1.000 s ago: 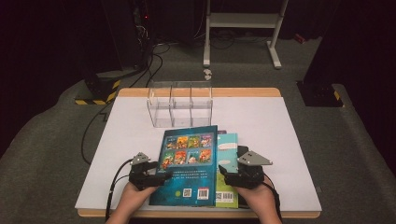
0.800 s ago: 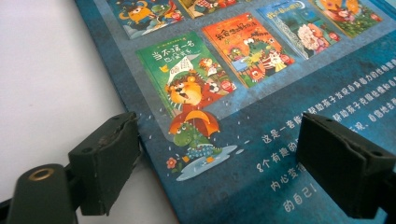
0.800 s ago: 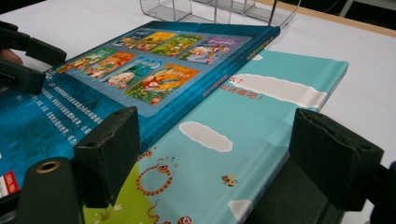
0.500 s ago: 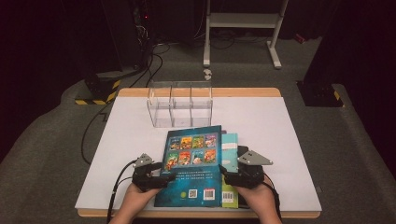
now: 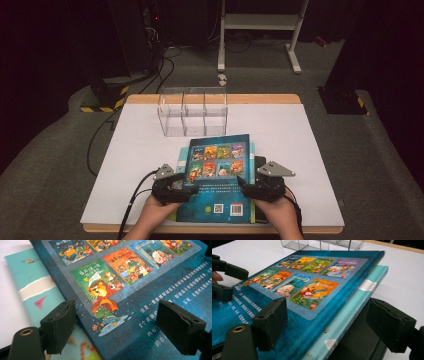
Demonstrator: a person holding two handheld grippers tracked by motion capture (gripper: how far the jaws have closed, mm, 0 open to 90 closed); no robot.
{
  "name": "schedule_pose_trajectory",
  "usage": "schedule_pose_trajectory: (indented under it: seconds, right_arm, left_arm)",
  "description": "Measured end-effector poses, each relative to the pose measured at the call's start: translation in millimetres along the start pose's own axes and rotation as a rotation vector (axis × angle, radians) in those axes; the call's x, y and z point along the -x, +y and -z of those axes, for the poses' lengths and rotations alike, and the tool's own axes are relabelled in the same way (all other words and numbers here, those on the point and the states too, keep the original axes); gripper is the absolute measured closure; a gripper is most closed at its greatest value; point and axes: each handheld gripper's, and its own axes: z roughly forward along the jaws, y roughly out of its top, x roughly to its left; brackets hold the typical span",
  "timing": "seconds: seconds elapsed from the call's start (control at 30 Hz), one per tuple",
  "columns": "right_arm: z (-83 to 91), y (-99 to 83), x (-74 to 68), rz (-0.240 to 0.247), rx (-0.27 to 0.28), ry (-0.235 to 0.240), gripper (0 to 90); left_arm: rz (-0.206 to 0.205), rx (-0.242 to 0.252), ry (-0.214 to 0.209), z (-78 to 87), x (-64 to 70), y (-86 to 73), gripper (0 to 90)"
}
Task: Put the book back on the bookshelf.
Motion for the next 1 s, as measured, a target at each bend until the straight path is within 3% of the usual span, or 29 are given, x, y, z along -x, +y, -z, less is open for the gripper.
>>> schedule_pose_trajectory:
  seconds: [0.3, 0.4, 0.8, 0.9, 1.0]
  right_arm:
    - [9.1, -2.0, 13.6, -0.051, 0.022, -0.032, 16.2]
    - [10.2, -2.6, 16.3, -0.063, 0.024, -0.037, 15.7]
    - [7.2, -3.0, 15.9, -0.085, 0.014, -0.031, 14.0]
    - [7.0, -3.1, 15.3, -0.083, 0.012, -0.028, 14.0]
    - [6.0, -3.2, 15.0, -0.092, 0.005, -0.021, 13.9]
  left_arm:
    - [-0.042, -0.01, -0.034, -15.8, 15.3, 15.6, 16.9]
    - [-0.034, -0.003, -0.025, -17.8, 16.8, 16.7, 17.2]
    - [-0.034, 0.013, -0.053, -16.0, 11.0, 13.2, 18.7]
    - [-0.015, 0.007, -0.065, -15.6, 9.2, 12.5, 18.6]
    - [-0.017, -0.003, -0.055, -14.6, 8.3, 12.7, 16.8]
